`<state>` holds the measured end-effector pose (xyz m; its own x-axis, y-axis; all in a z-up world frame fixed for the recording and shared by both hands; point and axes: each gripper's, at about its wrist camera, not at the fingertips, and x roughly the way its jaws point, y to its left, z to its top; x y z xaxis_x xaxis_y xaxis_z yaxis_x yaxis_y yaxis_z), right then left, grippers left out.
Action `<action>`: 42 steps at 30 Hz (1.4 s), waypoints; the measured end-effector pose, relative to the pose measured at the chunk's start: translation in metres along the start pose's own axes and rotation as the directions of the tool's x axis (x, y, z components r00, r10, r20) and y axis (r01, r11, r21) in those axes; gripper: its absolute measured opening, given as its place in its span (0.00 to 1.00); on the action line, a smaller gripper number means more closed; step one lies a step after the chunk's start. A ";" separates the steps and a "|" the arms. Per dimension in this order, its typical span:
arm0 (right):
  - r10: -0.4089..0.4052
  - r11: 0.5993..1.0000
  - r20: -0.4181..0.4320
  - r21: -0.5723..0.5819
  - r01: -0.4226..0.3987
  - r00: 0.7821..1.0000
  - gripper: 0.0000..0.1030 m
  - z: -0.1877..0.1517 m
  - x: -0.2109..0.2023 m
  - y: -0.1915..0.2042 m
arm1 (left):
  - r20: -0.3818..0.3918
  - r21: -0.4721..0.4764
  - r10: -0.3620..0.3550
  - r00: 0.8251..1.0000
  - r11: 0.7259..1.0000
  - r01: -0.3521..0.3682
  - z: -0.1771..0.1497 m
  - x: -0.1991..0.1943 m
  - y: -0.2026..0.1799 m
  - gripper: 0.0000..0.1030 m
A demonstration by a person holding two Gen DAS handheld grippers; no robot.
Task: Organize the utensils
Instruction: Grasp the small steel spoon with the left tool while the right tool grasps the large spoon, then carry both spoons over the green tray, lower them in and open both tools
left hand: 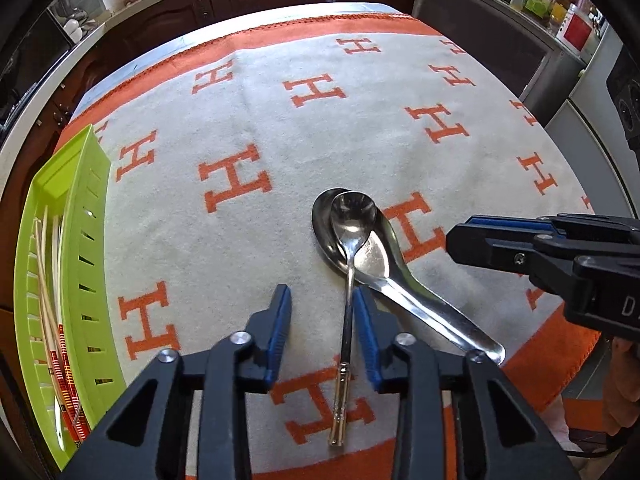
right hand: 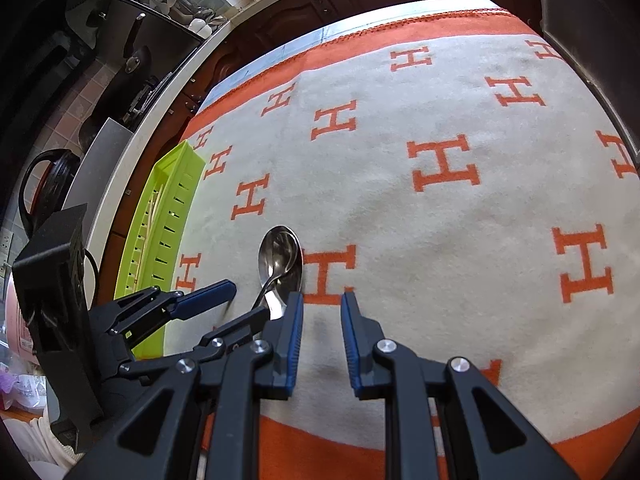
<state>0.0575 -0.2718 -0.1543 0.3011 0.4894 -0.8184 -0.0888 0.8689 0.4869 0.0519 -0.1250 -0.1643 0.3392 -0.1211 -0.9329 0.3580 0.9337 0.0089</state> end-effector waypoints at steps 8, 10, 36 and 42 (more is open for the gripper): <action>0.018 1.000 -0.021 -0.018 -0.019 1.000 0.19 0.000 0.010 0.004 | 0.015 -0.039 -0.037 0.999 0.999 0.037 0.000 0.000 0.005 0.02; 0.017 0.999 -0.026 -0.026 -0.018 1.000 0.19 0.001 0.013 0.006 | 0.022 -0.059 -0.039 0.999 0.997 0.040 -0.001 0.000 0.009 0.02; -0.159 0.932 0.011 -0.328 0.154 0.987 0.03 -0.008 0.042 0.063 | 0.190 -0.242 -0.048 0.981 0.966 0.094 -0.013 -0.051 0.077 0.02; -0.079 0.971 -0.033 -0.230 0.070 0.996 0.01 -0.006 0.037 0.063 | 0.248 -0.286 -0.016 0.969 0.954 0.089 -0.021 -0.076 0.101 0.02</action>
<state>0.0574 -0.1986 -0.1561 0.2756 0.4209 -0.8642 -0.2838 0.8946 0.3452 0.0435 -0.0144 -0.1003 0.5388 -0.2160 -0.8143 0.1233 0.9764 -0.1774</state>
